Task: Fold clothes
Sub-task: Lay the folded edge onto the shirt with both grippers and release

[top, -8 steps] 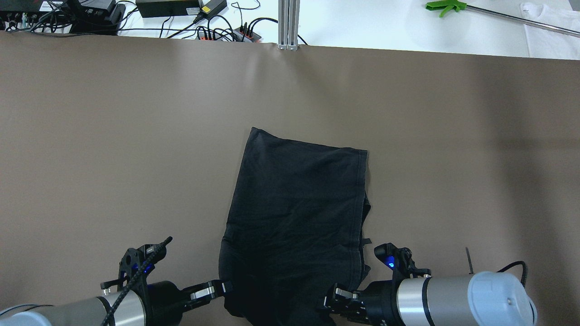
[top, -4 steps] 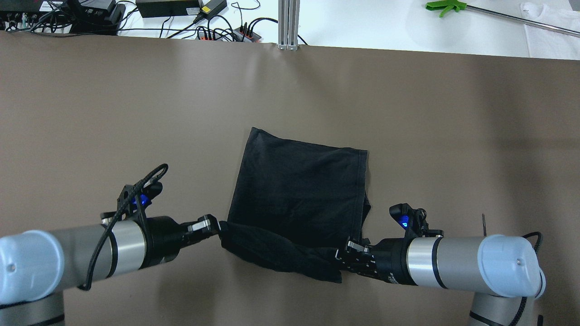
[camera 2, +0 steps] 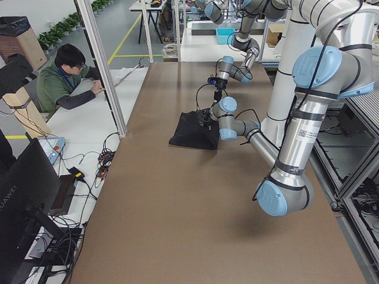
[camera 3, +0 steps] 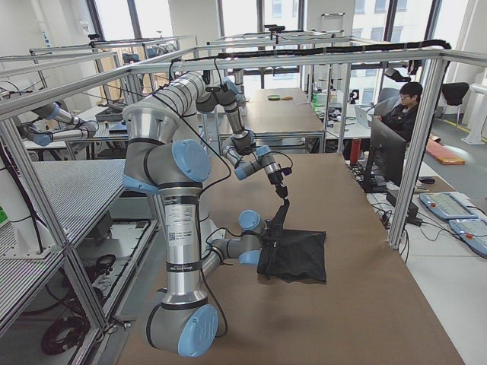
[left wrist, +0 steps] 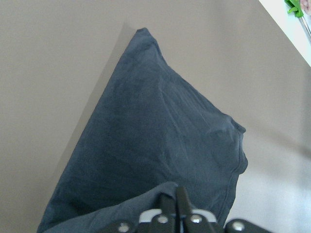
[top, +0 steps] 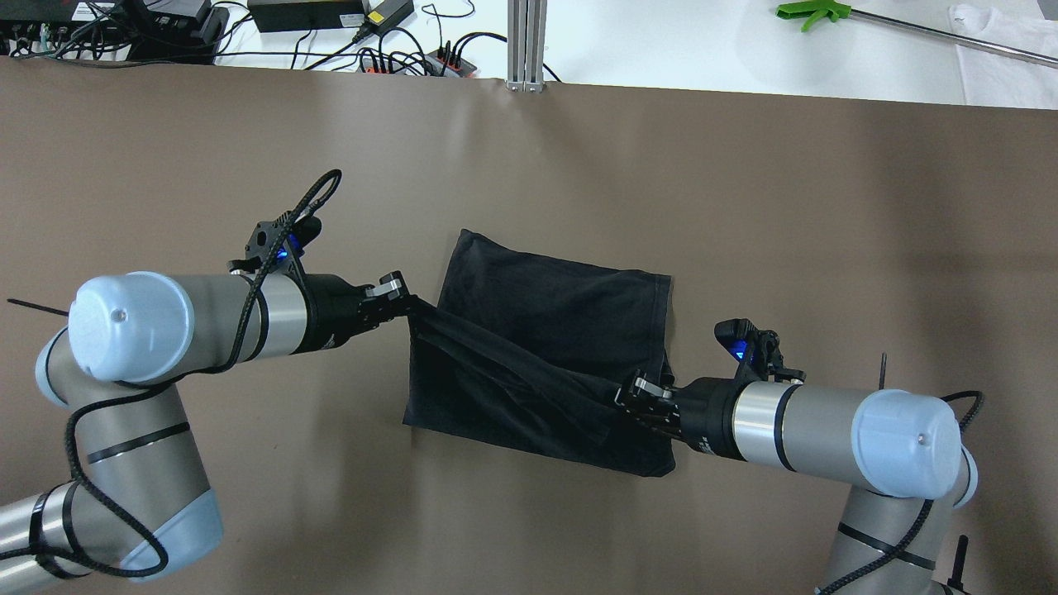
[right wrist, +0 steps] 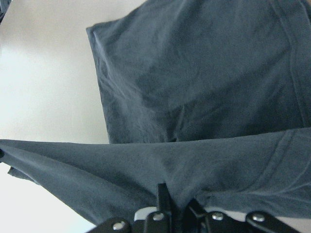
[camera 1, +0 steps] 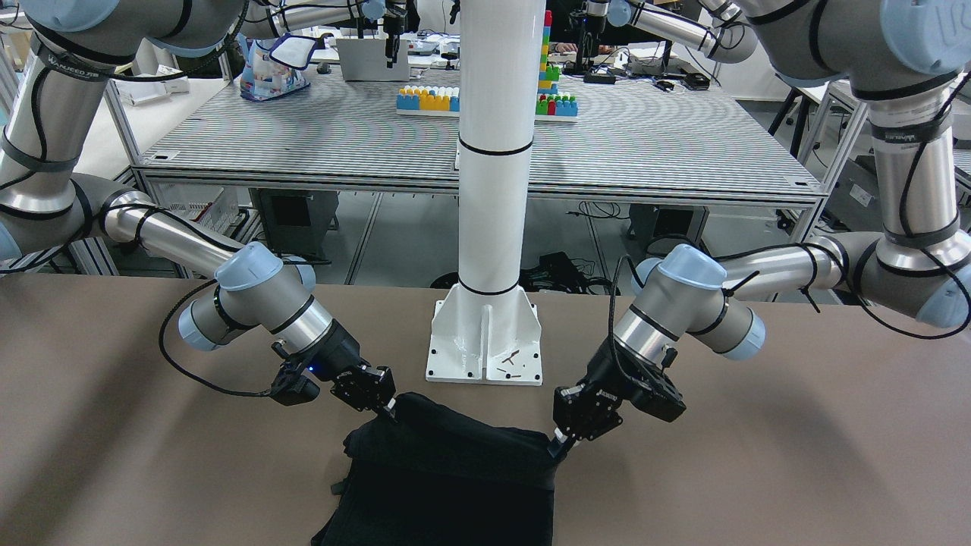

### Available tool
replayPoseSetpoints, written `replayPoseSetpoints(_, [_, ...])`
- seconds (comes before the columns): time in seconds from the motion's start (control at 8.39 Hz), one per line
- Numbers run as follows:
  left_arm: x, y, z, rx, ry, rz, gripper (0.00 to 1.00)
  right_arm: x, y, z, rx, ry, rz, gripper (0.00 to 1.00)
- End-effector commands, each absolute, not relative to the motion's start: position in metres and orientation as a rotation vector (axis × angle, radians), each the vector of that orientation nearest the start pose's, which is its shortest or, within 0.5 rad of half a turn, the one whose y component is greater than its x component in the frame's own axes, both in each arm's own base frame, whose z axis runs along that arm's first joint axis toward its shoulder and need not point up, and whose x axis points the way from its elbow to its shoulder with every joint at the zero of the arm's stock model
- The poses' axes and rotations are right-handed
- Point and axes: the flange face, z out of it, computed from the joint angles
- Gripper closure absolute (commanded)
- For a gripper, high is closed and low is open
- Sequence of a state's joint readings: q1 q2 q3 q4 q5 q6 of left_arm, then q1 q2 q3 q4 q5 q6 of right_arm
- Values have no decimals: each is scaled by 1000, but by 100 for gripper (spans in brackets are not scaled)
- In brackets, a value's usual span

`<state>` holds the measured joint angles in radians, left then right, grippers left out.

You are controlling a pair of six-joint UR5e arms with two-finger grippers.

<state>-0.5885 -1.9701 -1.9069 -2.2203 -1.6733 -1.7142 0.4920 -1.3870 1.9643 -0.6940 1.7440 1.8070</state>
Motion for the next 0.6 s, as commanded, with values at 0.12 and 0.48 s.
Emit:
replayPoseSetpoints(0.12, [422,-464,204,244,1364,-570,100,-429,-389,289,241,-1406,549,100])
replayPoseSetpoints(0.48, [436,-501,204,267,1329,-592,100,-441,-422,294,280,-1374,581,100])
